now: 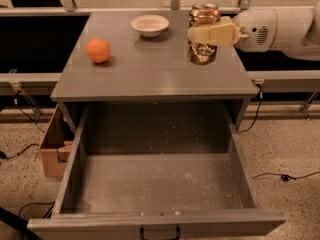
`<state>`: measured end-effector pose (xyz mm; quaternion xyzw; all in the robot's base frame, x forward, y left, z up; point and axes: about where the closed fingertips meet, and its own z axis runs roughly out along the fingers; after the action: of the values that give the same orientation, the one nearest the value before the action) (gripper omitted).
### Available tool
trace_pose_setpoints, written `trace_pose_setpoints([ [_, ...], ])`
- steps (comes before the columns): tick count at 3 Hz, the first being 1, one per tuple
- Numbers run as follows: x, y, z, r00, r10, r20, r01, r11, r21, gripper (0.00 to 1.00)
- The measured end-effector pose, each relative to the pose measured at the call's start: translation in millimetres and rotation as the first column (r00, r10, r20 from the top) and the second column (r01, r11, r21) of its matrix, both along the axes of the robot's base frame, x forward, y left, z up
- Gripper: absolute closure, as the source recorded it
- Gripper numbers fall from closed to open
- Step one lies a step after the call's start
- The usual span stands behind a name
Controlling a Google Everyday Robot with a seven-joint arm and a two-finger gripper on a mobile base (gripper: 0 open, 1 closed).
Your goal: Place orange can into top drawer
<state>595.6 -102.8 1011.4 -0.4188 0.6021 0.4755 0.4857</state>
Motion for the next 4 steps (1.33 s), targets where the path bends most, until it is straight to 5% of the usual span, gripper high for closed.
trace_pose_setpoints([
  [1, -24, 4, 10, 0.9982, 0.038, 0.047, -0.037, 0.999, -0.026, 1.00],
  [3, -26, 18, -4, 0.9981, 0.055, 0.029, -0.054, 0.998, -0.021, 1.00],
  [4, -54, 35, -20, 0.9985, 0.051, 0.019, -0.050, 0.997, -0.057, 1.00],
])
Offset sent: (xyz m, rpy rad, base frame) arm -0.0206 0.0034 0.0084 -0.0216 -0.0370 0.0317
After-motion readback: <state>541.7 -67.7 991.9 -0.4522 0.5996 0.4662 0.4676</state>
